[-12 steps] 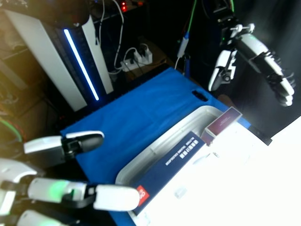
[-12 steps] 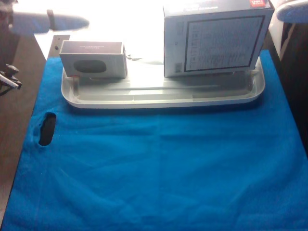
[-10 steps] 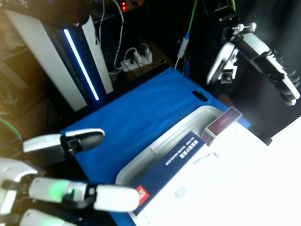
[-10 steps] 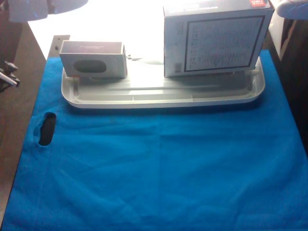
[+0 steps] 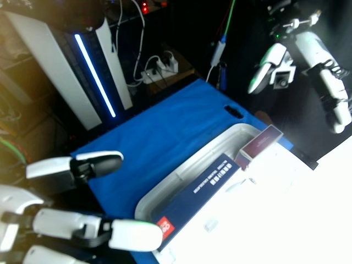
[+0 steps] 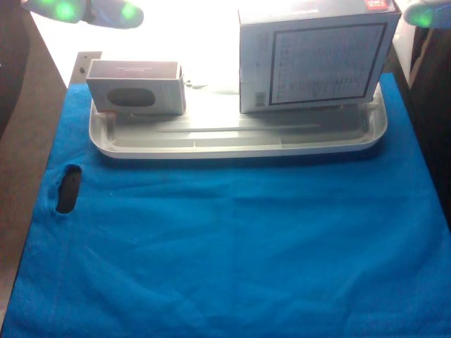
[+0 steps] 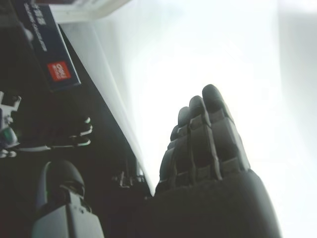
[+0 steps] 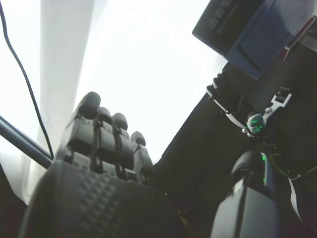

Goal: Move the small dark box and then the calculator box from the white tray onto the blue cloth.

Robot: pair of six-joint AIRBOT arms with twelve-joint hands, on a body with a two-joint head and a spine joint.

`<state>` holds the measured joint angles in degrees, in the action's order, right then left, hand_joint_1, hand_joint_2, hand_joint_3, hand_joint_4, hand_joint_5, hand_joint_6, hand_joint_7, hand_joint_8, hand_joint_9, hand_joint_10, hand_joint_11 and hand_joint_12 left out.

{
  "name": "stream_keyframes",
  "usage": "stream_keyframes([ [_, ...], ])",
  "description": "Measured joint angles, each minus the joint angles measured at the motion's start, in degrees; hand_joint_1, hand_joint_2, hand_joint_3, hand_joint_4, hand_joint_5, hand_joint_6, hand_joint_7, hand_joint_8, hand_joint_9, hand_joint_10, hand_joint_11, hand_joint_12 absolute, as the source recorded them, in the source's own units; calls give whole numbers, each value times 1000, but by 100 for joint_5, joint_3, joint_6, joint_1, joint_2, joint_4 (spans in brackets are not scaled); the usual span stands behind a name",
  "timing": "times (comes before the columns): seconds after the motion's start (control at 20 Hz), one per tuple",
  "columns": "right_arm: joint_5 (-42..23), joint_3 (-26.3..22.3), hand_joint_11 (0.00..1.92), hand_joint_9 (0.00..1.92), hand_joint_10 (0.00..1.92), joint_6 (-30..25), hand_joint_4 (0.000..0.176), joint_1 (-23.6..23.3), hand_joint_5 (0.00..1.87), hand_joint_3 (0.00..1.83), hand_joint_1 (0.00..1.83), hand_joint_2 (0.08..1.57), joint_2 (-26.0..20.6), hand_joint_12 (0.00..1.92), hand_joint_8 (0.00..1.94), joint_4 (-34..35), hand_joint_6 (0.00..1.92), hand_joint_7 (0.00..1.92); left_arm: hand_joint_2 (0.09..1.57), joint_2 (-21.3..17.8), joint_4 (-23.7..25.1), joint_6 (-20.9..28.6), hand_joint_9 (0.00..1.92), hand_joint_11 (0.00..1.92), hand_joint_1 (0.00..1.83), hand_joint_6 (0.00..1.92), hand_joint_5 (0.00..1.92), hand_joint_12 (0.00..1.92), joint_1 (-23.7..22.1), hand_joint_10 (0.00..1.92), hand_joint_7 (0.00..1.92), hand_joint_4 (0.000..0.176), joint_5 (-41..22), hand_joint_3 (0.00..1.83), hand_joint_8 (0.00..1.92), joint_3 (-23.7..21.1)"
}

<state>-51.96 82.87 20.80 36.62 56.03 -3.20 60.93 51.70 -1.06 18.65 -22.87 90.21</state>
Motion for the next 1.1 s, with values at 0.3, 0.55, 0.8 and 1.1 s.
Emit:
stream_keyframes([
  [0.3,-4,0,0,68,4,-7,176,0,0,0,610,731,28,764,4,-96,0,82,796,70,2079,1187,399,126,484,0,0,759,-352,1,286,0,328,0,4,-2],
  [0.55,9,2,0,35,5,-11,176,0,0,0,627,736,81,747,3,-138,0,13,734,208,3141,1978,366,46,574,4,25,824,-396,0,256,0,369,0,9,26],
  [0.8,0,0,0,94,9,-63,176,0,0,0,641,713,116,910,4,-221,0,70,704,608,3010,2013,393,15,649,0,0,911,63,1,282,0,575,0,1,420],
  [1.1,0,11,0,75,1,-83,176,0,0,0,639,725,125,803,3,-221,0,58,661,728,2830,2015,319,0,686,3,19,835,387,0,259,35,809,0,1,634],
])
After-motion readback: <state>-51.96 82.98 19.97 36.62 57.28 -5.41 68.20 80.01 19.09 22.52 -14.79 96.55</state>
